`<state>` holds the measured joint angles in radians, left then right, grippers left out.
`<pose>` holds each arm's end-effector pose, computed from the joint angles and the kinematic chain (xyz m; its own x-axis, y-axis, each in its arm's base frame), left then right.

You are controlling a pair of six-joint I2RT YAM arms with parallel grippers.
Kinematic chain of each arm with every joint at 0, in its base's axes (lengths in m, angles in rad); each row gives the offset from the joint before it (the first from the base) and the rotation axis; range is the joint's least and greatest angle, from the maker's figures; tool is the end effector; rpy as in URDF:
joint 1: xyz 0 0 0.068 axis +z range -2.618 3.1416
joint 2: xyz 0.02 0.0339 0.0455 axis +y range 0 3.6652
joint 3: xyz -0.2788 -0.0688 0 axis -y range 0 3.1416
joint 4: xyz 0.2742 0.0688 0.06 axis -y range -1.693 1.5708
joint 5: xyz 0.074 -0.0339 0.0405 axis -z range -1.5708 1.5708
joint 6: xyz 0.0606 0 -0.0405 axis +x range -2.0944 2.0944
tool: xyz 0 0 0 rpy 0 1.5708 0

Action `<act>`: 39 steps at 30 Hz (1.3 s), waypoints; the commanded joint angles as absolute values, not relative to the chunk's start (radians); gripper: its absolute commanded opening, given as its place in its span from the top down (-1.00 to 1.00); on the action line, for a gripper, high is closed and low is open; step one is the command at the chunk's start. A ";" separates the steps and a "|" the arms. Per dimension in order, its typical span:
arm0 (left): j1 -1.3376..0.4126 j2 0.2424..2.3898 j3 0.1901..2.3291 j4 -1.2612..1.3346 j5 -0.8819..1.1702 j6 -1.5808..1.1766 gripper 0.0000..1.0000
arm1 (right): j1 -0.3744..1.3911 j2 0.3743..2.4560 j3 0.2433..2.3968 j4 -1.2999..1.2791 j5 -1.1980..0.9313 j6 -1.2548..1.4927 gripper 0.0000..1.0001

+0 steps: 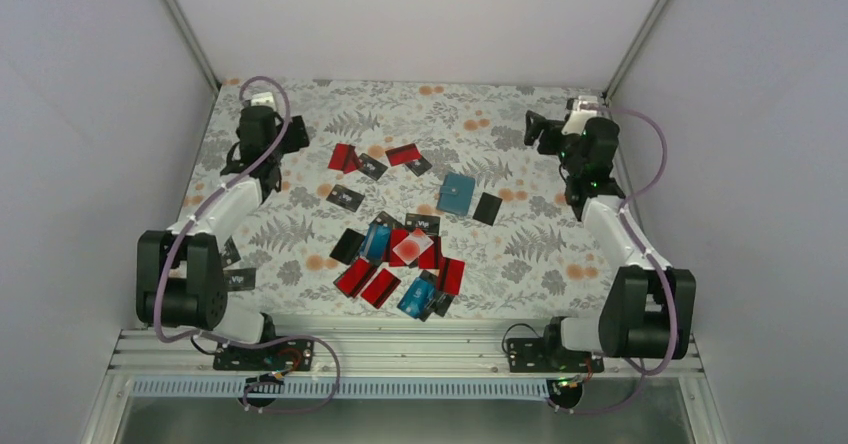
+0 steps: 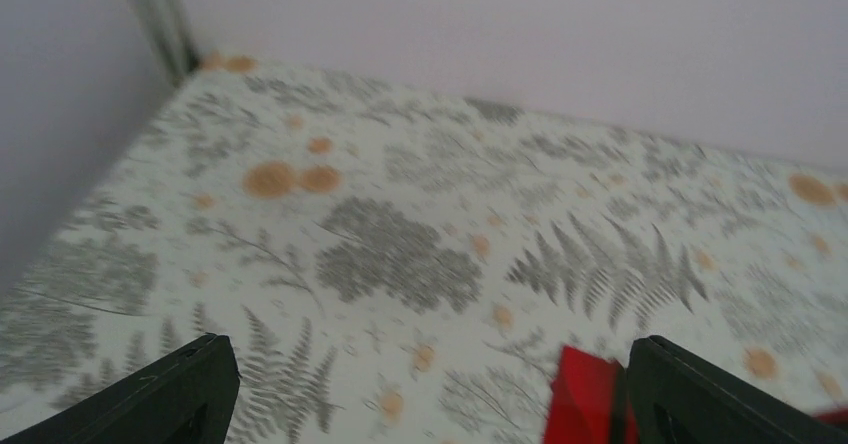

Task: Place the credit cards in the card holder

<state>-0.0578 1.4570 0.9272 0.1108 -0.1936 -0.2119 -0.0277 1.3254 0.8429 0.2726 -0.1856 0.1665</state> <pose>0.3772 -0.0102 0.2494 -0.3721 -0.1852 -0.9095 -0.2015 0.9726 -0.1156 0.3538 0.0014 0.2820 -0.2308 0.1693 -0.9582 -0.1166 0.9728 0.2000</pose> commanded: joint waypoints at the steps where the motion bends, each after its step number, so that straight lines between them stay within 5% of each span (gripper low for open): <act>1: -0.126 1.515 1.025 -0.132 -0.054 -0.250 -0.91 | -0.028 1.405 0.970 -0.014 -0.364 0.354 -1.00; 8: -0.275 1.626 1.076 -0.170 0.238 -0.281 -0.75 | -0.028 1.523 0.966 -0.120 -0.565 0.427 -0.99; 17: -0.414 1.867 1.196 -0.088 0.513 -0.381 -0.49 | 0.035 1.646 0.870 -0.086 -0.704 0.441 -0.63; 30: -0.551 2.116 1.441 -0.167 0.550 -0.377 -0.20 | 0.100 1.772 0.867 -0.043 -0.747 0.466 -0.11; 39: -0.565 2.214 1.514 -0.235 0.558 -0.346 -0.05 | 0.112 1.848 0.901 -0.035 -0.734 0.487 -0.03</act>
<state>-0.5591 2.1788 1.4796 -0.1959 0.5327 -0.3672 0.0994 1.8168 0.8722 -0.0555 -0.7300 0.4679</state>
